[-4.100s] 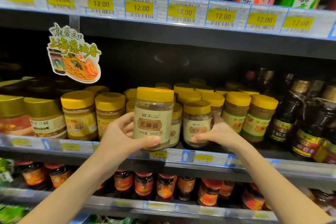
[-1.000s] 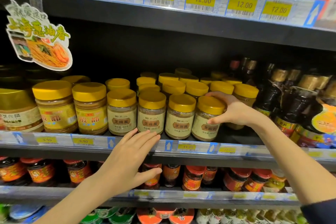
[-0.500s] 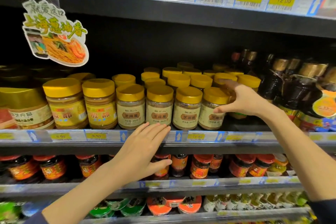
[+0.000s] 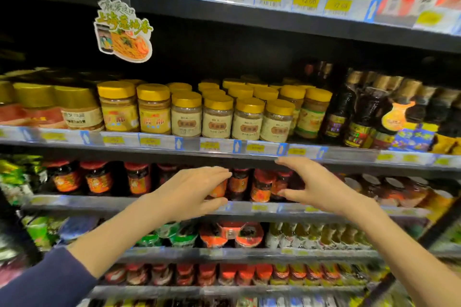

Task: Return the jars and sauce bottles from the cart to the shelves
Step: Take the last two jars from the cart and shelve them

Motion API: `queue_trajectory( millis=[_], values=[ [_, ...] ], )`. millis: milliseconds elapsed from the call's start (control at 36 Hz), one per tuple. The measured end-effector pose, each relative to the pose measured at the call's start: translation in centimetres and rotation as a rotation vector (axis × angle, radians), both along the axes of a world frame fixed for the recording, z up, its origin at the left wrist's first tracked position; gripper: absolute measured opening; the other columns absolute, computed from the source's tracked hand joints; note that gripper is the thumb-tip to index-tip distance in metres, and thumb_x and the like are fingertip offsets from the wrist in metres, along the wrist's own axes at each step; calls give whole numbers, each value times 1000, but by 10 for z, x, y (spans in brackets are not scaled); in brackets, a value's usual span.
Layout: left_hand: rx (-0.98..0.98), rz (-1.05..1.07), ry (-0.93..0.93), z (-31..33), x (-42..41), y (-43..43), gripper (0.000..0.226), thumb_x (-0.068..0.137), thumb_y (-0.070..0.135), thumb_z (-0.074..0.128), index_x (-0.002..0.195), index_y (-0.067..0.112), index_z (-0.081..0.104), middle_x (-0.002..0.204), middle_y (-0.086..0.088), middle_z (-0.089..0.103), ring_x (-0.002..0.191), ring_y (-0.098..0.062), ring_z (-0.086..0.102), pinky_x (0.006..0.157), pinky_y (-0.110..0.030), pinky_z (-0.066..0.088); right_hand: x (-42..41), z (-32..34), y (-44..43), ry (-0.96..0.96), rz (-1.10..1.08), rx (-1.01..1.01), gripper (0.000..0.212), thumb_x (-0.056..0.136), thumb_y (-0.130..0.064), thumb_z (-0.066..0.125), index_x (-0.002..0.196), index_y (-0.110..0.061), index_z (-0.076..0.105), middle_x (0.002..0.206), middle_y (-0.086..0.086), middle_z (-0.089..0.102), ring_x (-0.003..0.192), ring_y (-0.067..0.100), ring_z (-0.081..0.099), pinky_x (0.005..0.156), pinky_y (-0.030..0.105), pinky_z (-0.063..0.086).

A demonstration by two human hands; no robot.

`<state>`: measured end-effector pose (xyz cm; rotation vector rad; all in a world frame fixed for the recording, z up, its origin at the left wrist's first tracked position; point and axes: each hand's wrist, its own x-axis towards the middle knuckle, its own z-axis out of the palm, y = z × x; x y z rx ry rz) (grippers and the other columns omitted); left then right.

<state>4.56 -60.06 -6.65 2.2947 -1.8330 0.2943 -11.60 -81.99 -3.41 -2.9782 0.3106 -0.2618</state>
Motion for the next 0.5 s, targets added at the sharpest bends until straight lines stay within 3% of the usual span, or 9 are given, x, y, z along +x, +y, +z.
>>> queue_trajectory(
  millis=[111,250,389,500],
  values=[
    [127,117,4,-7,-26,34,62,92,52,42,145,22,29,147,6,38,134,-11,37,105,-28,36,-23,-24,20,82,13,20,67,85,-39,63,143,-24,32,148,-5,36,136,12,33,108,25,30],
    [233,292,67,-23,-47,92,63,90,53,47,144,24,31,141,5,46,124,-13,47,97,-31,45,-33,-51,53,240,22,30,73,87,-41,60,147,-17,25,152,-1,29,139,17,29,111,30,30],
    [310,487,147,-29,-58,169,68,88,56,47,145,21,30,145,6,41,129,-12,44,97,-25,41,-17,-56,97,331,133,14,70,89,-35,59,146,-15,25,153,2,29,139,18,29,110,28,26],
    [332,647,182,-25,-66,244,66,90,52,48,145,20,30,149,2,36,133,-15,39,104,-30,39,12,-54,142,295,251,-18,66,85,-35,63,141,-17,36,147,1,40,133,18,40,105,29,35]
  ],
)
